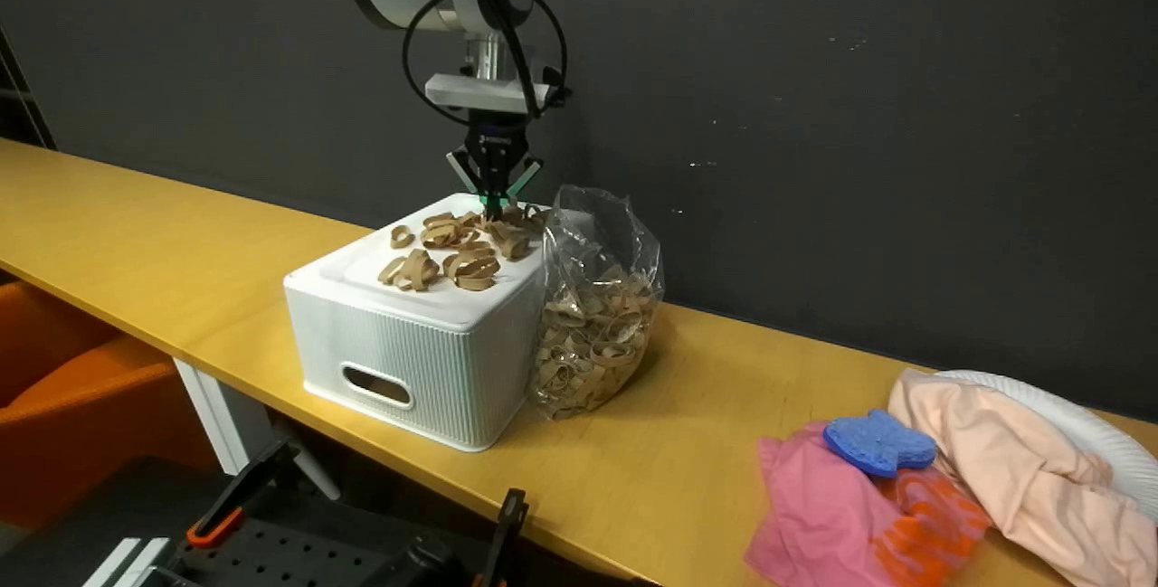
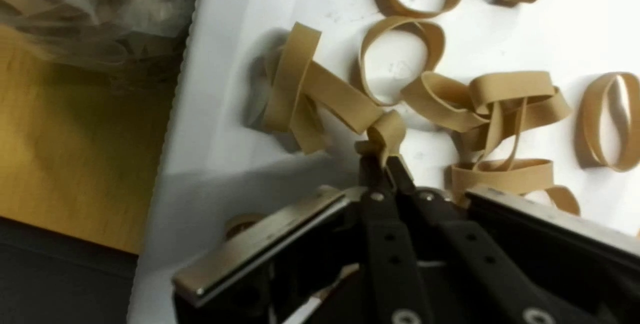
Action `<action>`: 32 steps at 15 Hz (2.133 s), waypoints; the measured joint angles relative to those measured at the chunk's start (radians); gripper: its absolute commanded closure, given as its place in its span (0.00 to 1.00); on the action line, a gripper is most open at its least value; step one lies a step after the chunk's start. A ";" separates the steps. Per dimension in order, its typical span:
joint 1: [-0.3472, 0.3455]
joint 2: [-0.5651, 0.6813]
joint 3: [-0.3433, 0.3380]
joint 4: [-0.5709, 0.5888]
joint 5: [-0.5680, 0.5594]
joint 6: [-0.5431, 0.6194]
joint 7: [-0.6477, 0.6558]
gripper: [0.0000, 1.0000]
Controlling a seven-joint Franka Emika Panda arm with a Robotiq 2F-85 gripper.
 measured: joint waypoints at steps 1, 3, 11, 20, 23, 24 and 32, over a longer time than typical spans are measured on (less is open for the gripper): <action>0.000 -0.007 0.000 0.008 0.000 -0.010 0.000 0.99; -0.003 -0.028 -0.001 0.021 0.000 -0.032 0.002 0.99; -0.040 -0.149 -0.028 0.012 0.000 -0.091 0.008 0.99; -0.096 -0.321 -0.104 -0.143 -0.004 -0.192 0.027 0.99; -0.115 -0.326 -0.126 -0.186 -0.004 -0.192 0.034 0.99; -0.120 -0.326 -0.133 -0.200 -0.004 -0.192 0.038 0.99; -0.137 -0.310 -0.160 -0.257 -0.007 -0.128 0.077 0.99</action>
